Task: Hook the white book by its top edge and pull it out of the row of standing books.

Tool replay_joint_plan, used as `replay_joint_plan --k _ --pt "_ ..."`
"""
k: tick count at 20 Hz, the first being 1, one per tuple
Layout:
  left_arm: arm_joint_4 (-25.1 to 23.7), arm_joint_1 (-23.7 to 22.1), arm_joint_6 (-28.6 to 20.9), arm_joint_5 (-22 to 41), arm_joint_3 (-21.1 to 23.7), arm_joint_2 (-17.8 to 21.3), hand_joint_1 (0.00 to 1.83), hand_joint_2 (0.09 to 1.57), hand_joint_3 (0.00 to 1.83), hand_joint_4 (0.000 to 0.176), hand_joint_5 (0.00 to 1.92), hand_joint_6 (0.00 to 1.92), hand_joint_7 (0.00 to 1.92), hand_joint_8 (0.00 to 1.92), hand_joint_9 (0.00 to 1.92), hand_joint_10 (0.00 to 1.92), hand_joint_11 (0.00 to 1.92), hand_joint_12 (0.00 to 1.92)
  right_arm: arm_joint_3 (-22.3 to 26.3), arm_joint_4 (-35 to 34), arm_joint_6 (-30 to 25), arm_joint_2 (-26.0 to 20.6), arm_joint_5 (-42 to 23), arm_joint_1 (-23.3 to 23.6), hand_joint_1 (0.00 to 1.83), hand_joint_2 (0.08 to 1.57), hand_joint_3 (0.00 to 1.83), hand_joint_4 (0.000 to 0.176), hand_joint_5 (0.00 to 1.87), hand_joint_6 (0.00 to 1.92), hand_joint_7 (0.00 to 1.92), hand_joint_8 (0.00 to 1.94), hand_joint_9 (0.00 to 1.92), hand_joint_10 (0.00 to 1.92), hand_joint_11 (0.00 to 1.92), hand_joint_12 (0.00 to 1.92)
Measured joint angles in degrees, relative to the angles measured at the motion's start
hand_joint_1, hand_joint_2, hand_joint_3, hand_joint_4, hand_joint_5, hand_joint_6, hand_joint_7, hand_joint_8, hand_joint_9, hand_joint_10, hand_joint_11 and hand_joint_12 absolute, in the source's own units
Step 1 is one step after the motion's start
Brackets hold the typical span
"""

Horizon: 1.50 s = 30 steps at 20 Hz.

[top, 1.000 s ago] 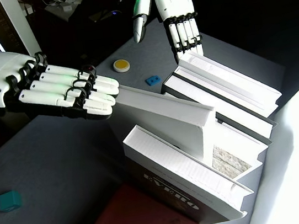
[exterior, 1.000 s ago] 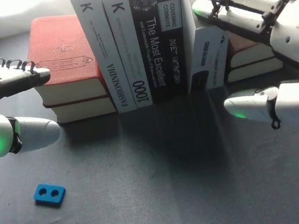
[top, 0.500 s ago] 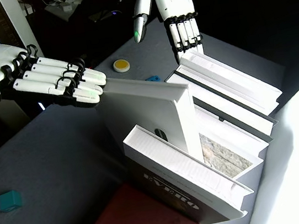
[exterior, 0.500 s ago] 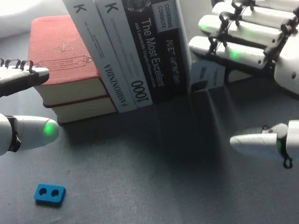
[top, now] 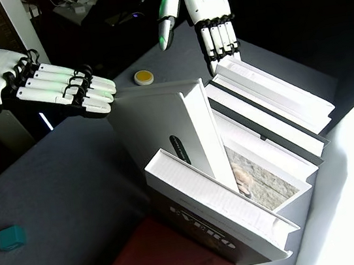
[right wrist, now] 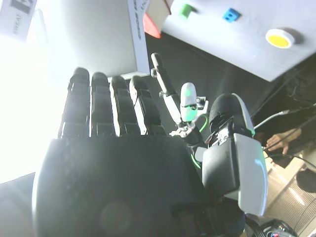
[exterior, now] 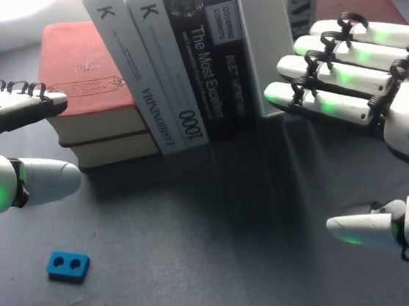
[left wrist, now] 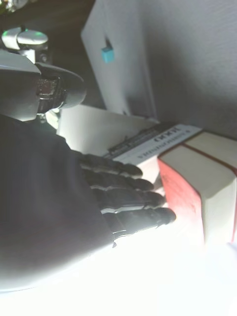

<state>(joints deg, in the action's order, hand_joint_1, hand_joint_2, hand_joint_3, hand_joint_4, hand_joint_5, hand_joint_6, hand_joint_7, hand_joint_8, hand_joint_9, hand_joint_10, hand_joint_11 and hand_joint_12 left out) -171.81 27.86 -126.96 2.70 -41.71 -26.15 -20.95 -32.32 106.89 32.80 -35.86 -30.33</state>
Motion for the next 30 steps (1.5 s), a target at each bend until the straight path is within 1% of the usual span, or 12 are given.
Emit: replay_joint_plan --k 1,5,7,13,15,17,18,22,24,30 --pt "0.0 0.0 0.0 0.0 0.0 0.0 0.0 1.21 0.0 0.0 0.0 0.0 0.0 0.0 0.0 0.0 0.0 0.0 0.0 -1.6 1.2 -0.2 0.0 0.0 0.0 1.17 0.0 0.0 0.04 0.01 0.01 0.0 0.0 0.0 0.0 0.0" --pt "0.0 0.0 0.0 -0.1 0.0 0.0 0.0 1.22 0.0 0.0 0.0 0.0 0.0 0.0 0.0 0.0 0.0 0.0 0.0 -4.5 1.4 -0.7 0.8 -0.8 0.0 1.18 0.0 0.0 0.04 0.0 0.01 0.0 0.0 0.0 0.0 0.0" --pt "0.0 0.0 0.0 -0.2 0.0 0.0 0.0 1.22 0.0 0.0 0.0 0.0 0.0 0.0 0.0 0.0 0.0 0.0 0.0 -5.9 2.5 -0.7 1.4 -1.0 0.0 1.18 0.0 0.0 0.05 0.01 0.01 0.0 0.0 0.0 0.0 0.0" --pt "0.0 0.0 0.5 -1.7 0.0 0.0 0.0 1.22 0.0 0.0 0.0 0.0 0.0 0.0 0.0 0.0 0.0 0.0 -0.1 -6.7 2.9 -0.5 1.9 -2.5 0.0 1.18 0.0 0.0 0.04 0.0 0.01 0.0 0.0 0.0 0.0 0.0" --pt "0.0 0.0 0.5 -1.3 -0.4 -0.1 0.0 1.22 0.0 0.0 0.0 0.0 0.0 0.0 0.0 0.0 0.0 0.0 -0.8 -7.2 3.6 0.3 2.0 -2.8 0.0 1.18 0.0 0.0 0.03 0.0 0.0 0.0 0.0 0.0 0.0 0.0" --pt "0.0 0.0 0.5 -0.7 -0.7 0.0 0.0 1.22 0.0 0.0 0.0 0.0 0.0 0.0 0.0 0.0 0.0 0.0 -2.1 -10.7 7.0 2.2 1.9 -3.2 0.0 1.18 0.0 0.0 0.03 0.0 0.0 0.0 0.0 0.0 0.0 0.0" --pt "0.0 0.0 0.5 -0.5 -0.7 0.0 0.0 1.21 0.0 0.0 0.0 0.0 0.0 0.0 0.0 0.0 0.0 0.0 -2.6 -12.2 7.7 3.0 1.9 -3.6 0.0 1.18 0.0 0.0 0.03 0.0 0.0 0.0 0.0 0.0 0.0 0.0" --pt "0.0 0.0 0.5 -0.1 -0.9 -0.1 0.0 1.22 0.0 0.0 0.0 0.0 0.0 0.0 0.0 0.0 0.0 0.0 -2.9 -12.7 8.7 3.9 1.9 -4.3 0.0 1.18 0.0 0.0 0.03 0.0 0.0 0.0 0.0 0.0 0.0 0.0" --pt "0.0 0.0 0.5 0.0 -0.9 -0.1 0.0 1.22 0.0 0.0 0.0 0.0 0.0 0.0 0.0 0.0 0.0 0.0 -3.0 -12.7 9.2 4.6 1.8 -5.6 0.0 1.17 0.0 0.0 0.02 0.0 0.0 0.0 0.0 0.0 0.0 0.0" --pt "0.0 0.0 0.4 0.0 -0.9 -0.1 0.0 1.22 0.0 0.0 0.0 0.0 0.0 0.0 0.0 0.0 0.0 0.0 -3.1 -12.4 10.1 4.9 2.0 -7.1 0.0 1.19 0.0 0.0 0.04 0.01 0.0 0.0 0.0 0.0 0.0 0.0"
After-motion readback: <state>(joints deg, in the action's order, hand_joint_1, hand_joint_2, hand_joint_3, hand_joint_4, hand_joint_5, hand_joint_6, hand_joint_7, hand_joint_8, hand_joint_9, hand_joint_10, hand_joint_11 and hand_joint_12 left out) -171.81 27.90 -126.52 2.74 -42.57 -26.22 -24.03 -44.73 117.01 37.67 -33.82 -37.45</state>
